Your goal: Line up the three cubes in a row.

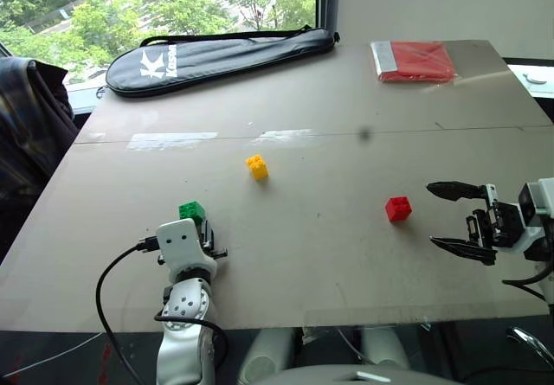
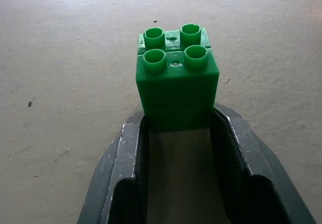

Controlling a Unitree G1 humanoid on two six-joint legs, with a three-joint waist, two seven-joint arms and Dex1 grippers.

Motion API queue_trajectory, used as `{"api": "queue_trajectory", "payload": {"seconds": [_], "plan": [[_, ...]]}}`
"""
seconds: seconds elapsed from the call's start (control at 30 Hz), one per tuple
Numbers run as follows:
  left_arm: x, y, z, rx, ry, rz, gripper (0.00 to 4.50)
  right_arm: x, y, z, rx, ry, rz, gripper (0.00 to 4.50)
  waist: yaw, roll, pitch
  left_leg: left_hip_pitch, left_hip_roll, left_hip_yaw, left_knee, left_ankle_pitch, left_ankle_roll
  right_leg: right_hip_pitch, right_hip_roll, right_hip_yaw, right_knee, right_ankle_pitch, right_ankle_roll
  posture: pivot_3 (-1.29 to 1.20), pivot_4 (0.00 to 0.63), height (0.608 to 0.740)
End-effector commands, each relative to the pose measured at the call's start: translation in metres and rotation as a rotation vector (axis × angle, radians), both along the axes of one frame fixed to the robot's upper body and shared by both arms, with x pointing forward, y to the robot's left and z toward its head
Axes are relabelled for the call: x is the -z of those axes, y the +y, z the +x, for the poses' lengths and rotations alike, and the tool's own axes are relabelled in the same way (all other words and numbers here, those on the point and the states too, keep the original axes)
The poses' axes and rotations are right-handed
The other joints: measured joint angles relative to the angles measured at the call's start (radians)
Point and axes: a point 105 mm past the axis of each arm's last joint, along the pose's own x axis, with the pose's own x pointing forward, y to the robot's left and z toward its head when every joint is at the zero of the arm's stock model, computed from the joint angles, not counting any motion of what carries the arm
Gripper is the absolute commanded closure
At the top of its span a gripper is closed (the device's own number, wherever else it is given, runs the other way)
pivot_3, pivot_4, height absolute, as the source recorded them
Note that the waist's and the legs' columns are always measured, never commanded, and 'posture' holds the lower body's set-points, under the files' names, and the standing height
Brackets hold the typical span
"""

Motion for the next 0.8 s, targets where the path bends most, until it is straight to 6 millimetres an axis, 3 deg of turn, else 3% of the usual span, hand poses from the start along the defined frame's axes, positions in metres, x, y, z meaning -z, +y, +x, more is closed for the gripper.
{"api": "queue_trajectory", "payload": {"seconds": [0.03, 0.2, 0.43, 0.57, 0.8], "plan": [[0.017, 0.005, -0.006, -0.020, 0.078, -0.016, 3.35, -0.007, -0.001, -0.005, -0.031, -0.057, -0.002, 0.00, 0.000, 0.000, 0.000, 0.000, 0.000, 0.000, 0.000, 0.000, 0.000, 0.000, 0.000, 0.000, 0.000, 0.000, 0.000, 0.00, 0.150, 0.732], [0.011, 0.000, -0.002, 0.059, 0.060, -0.010, 3.35, -0.005, -0.001, -0.005, -0.026, -0.057, 0.003, 0.00, -0.001, 0.000, 0.000, 0.002, 0.000, 0.000, 0.000, 0.000, 0.000, 0.000, 0.000, 0.001, 0.003, 0.000, 0.000, 0.00, 0.150, 0.732], [-0.014, -0.027, 0.018, 0.657, -0.006, 0.136, 3.35, -0.003, -0.002, -0.004, -0.016, -0.041, -0.001, 0.00, 0.004, -0.001, 0.000, 0.002, 0.000, -0.001, 0.000, 0.001, -0.001, 0.000, 0.000, 0.000, 0.005, 0.000, -0.001, 0.00, 0.150, 0.732], [-0.029, -0.062, 0.016, 1.125, -0.040, 0.247, 3.35, -0.001, -0.007, -0.002, 0.018, -0.022, -0.010, 0.00, -0.003, -0.002, 0.001, 0.002, 0.000, 0.000, 0.000, 0.001, -0.002, 0.000, 0.000, 0.000, 0.005, 0.000, -0.001, 0.00, 0.150, 0.732], [-0.043, -0.113, 0.025, 1.548, -0.060, 0.260, 3.35, 0.006, -0.015, 0.001, 0.082, 0.009, -0.046, 0.00, -0.006, -0.002, 0.001, 0.001, 0.000, 0.000, 0.000, 0.002, -0.004, -0.002, 0.000, 0.001, 0.006, 0.000, -0.001, 0.00, 0.150, 0.732]]}}
